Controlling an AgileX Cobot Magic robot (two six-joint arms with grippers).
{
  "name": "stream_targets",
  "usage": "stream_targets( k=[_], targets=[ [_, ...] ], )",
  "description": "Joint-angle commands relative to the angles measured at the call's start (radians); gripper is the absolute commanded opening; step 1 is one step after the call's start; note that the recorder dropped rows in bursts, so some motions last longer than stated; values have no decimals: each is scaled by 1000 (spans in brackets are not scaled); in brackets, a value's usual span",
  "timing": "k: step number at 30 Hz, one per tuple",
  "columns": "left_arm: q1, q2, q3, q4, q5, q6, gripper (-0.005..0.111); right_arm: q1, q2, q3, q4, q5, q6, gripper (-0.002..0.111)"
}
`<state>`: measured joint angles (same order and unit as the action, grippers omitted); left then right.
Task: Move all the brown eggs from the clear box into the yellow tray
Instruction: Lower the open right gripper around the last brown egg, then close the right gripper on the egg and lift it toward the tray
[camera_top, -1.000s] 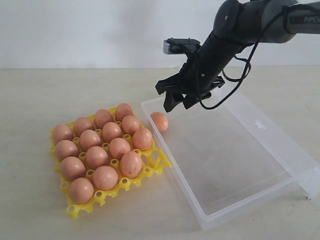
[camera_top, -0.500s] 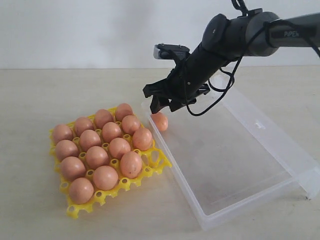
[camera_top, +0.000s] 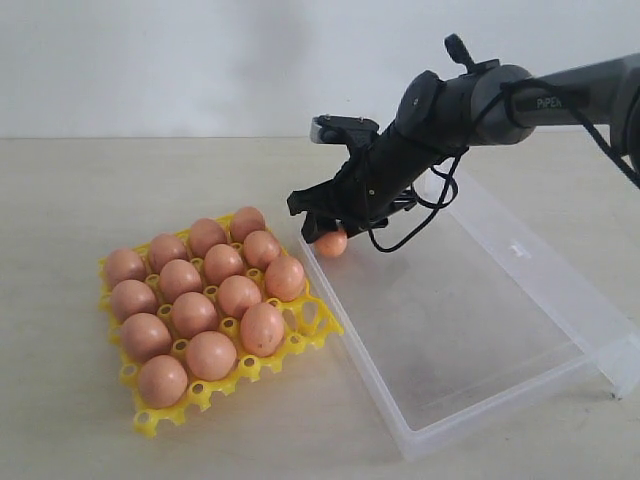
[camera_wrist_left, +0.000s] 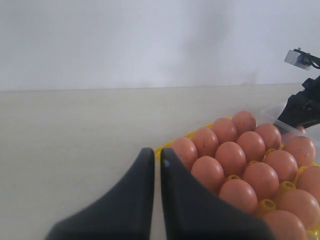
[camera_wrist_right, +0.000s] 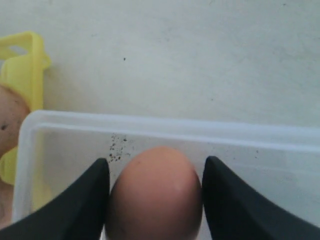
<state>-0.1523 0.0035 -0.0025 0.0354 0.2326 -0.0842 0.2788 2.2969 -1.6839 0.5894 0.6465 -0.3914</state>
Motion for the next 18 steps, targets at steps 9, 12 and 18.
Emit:
stream_targets(
  k=[9,12,18],
  targets=[
    [2,-3,3,-1,-7,-2,4,0,-20,-2,-10,37,116,0],
    [2,-3,3,-1,-7,-2,4,0,-90,-2,-163,0,273,0],
    [2,-3,3,-1,-7,-2,4,0,-270,102,-310,22,317,0]
  ],
)
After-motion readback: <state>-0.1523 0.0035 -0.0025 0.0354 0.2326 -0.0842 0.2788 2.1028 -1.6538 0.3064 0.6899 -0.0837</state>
